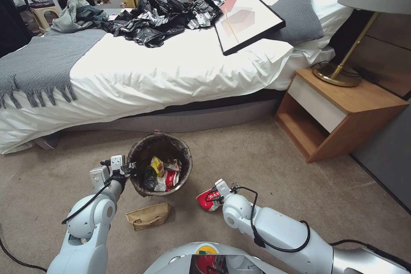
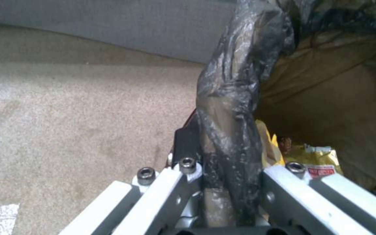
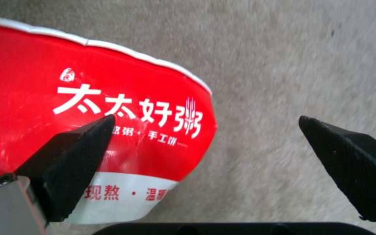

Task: Pick up the trash bin, then pick up the garbage from the floor and place it into the trash bin.

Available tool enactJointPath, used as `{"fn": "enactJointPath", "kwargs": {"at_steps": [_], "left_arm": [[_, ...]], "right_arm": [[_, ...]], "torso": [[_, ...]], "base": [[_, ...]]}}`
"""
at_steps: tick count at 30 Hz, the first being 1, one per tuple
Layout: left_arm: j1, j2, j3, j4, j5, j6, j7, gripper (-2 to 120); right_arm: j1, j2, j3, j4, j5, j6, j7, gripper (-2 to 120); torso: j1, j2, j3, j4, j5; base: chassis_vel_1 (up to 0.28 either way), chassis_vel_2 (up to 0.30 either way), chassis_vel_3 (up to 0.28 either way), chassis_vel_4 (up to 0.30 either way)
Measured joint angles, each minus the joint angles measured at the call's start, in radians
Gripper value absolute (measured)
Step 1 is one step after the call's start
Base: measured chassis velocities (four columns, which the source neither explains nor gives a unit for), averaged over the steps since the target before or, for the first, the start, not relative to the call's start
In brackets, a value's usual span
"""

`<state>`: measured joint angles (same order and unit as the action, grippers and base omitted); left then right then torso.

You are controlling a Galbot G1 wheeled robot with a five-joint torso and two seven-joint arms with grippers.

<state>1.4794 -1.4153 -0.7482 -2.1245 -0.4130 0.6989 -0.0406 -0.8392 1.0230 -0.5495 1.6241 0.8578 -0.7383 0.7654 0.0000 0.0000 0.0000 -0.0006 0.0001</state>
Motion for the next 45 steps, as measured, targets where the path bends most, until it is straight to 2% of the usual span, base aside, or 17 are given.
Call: {"fn": "enactJointPath", "kwargs": {"at_steps": [3,6,10,21,26,27,32,37,45], "left_arm": [[-0.001,0.000,-0.001,0.000,0.000,0.000,0.002,0],[0.002,-0.002,-0.009,0.001,-0.001,-0.005,0.008,0],[0.003,-0.002,-0.010,0.003,0.000,-0.006,0.014,0],[0.000,-0.001,-0.006,0.009,0.008,-0.007,0.016,0],[-0.001,-0.002,-0.006,0.011,0.010,-0.008,0.016,0],[-0.001,-0.004,-0.006,0.012,0.011,-0.008,0.016,0],[-0.001,-0.008,-0.006,0.014,0.011,-0.011,0.017,0],[0.001,-0.009,-0.017,0.016,0.010,-0.015,0.020,0],[0.001,-0.008,-0.023,0.022,0.006,-0.019,0.022,0]], "right_arm": [[0.022,-0.010,-0.035,0.003,-0.011,0.000,0.000,100],[0.090,-0.037,-0.123,0.018,-0.072,0.001,-0.027,100],[0.130,-0.059,-0.173,0.047,-0.150,0.001,-0.059,100],[0.207,-0.095,-0.247,0.128,-0.163,0.002,-0.063,100],[0.253,-0.106,-0.307,0.155,-0.171,0.002,-0.084,100],[0.278,-0.106,-0.346,0.160,-0.181,0.003,-0.099,100],[0.313,-0.089,-0.418,0.159,-0.197,0.003,-0.121,100],[0.305,-0.025,-0.487,0.101,-0.235,0.022,-0.147,100],[0.281,-0.001,-0.508,0.069,-0.256,0.036,-0.157,100]], "torso": [[0.000,0.000,0.000,0.0000,0.0000],[0.000,0.000,0.000,0.0001,0.0000],[0.000,0.000,0.000,0.0001,0.0000],[0.000,0.000,0.000,0.0000,0.0000],[0.000,0.000,0.000,0.0000,0.0000],[0.000,0.000,0.000,0.0000,-0.0001],[0.000,0.000,0.000,0.0000,-0.0002],[0.000,0.000,0.000,0.0001,-0.0002],[0.000,0.000,0.000,0.0002,-0.0002]], "base": [[0.000,0.000,0.000,0.000],[0.000,0.000,0.000,0.000],[0.000,0.000,0.000,0.000],[0.000,0.000,0.000,0.000],[0.000,0.000,0.000,0.000],[0.000,0.000,0.000,0.000],[0.000,0.000,0.000,0.000],[0.000,0.000,0.000,0.000],[0.000,0.000,0.000,0.000]]}}
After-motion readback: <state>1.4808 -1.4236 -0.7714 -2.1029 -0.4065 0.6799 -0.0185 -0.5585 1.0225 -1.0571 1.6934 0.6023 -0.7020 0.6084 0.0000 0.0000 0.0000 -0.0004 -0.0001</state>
